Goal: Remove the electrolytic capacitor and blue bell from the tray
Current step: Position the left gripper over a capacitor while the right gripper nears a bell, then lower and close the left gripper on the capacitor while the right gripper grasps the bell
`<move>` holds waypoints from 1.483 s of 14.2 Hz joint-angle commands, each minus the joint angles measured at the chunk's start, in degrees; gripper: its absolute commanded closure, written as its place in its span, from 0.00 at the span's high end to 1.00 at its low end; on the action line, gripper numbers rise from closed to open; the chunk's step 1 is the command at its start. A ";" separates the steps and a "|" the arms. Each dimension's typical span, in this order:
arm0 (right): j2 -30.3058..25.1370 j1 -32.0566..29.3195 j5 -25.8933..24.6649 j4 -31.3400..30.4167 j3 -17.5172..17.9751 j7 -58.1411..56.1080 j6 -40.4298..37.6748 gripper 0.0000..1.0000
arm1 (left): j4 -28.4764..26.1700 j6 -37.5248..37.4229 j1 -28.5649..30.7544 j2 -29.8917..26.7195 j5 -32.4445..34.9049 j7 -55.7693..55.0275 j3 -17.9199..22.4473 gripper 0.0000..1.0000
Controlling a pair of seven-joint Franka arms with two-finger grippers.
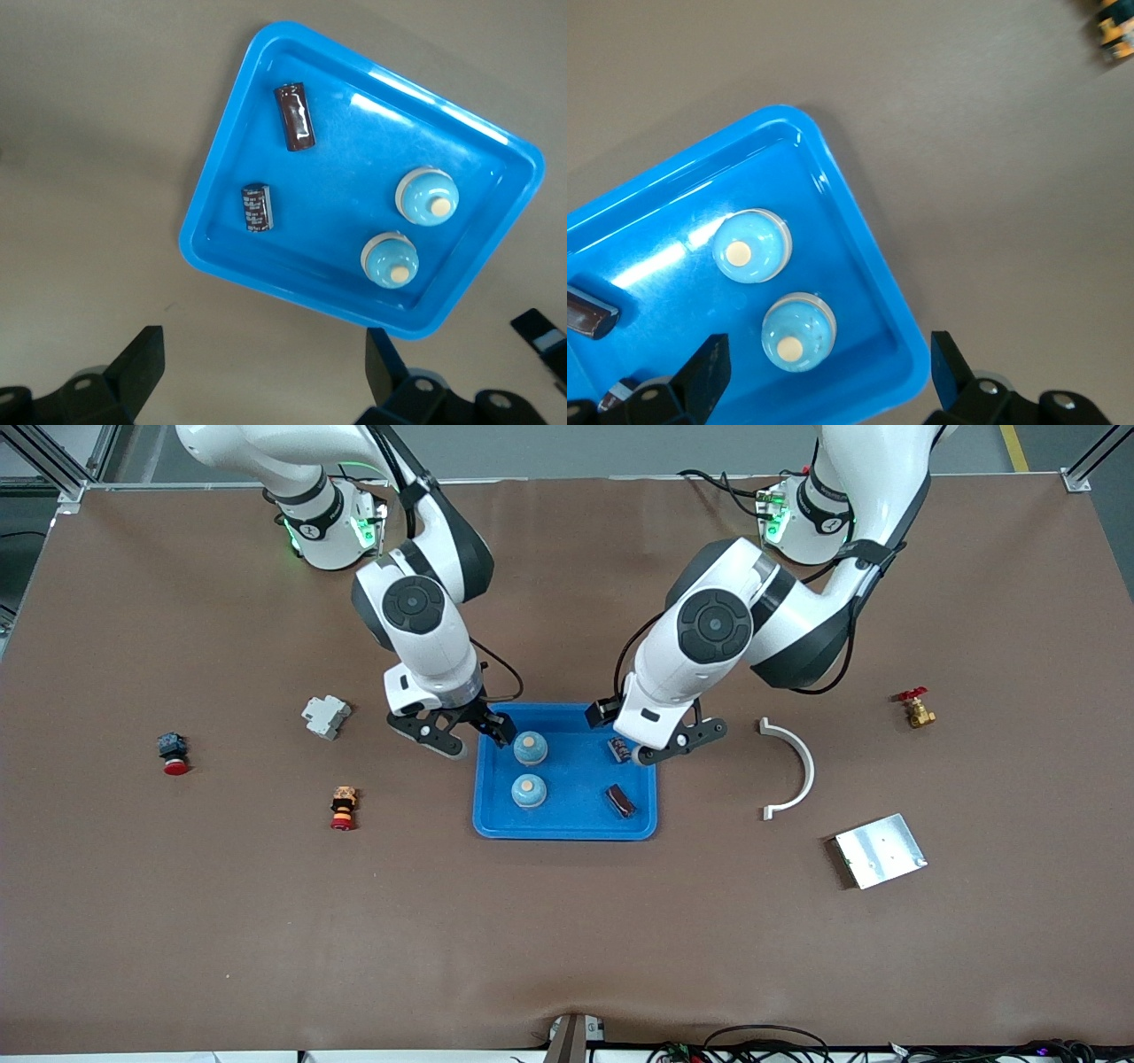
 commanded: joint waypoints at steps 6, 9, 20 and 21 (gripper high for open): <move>4.58 2.80 -1.18 2.12 -0.66 5.94 3.90 1.00 | 1.39 8.42 -1.75 6.74 4.91 -12.15 0.50 1.00; 6.61 2.80 -1.18 2.83 -0.66 5.94 5.92 1.00 | 1.31 8.60 -2.01 8.77 9.30 -13.04 0.41 1.00; 14.87 6.23 -1.71 6.96 -0.83 11.12 9.27 1.00 | 1.31 13.17 -3.86 16.76 15.46 -15.33 0.67 1.00; 15.22 6.14 -2.75 6.96 -0.83 11.12 9.27 1.00 | 1.31 13.43 -3.86 17.64 16.51 -15.33 0.67 1.00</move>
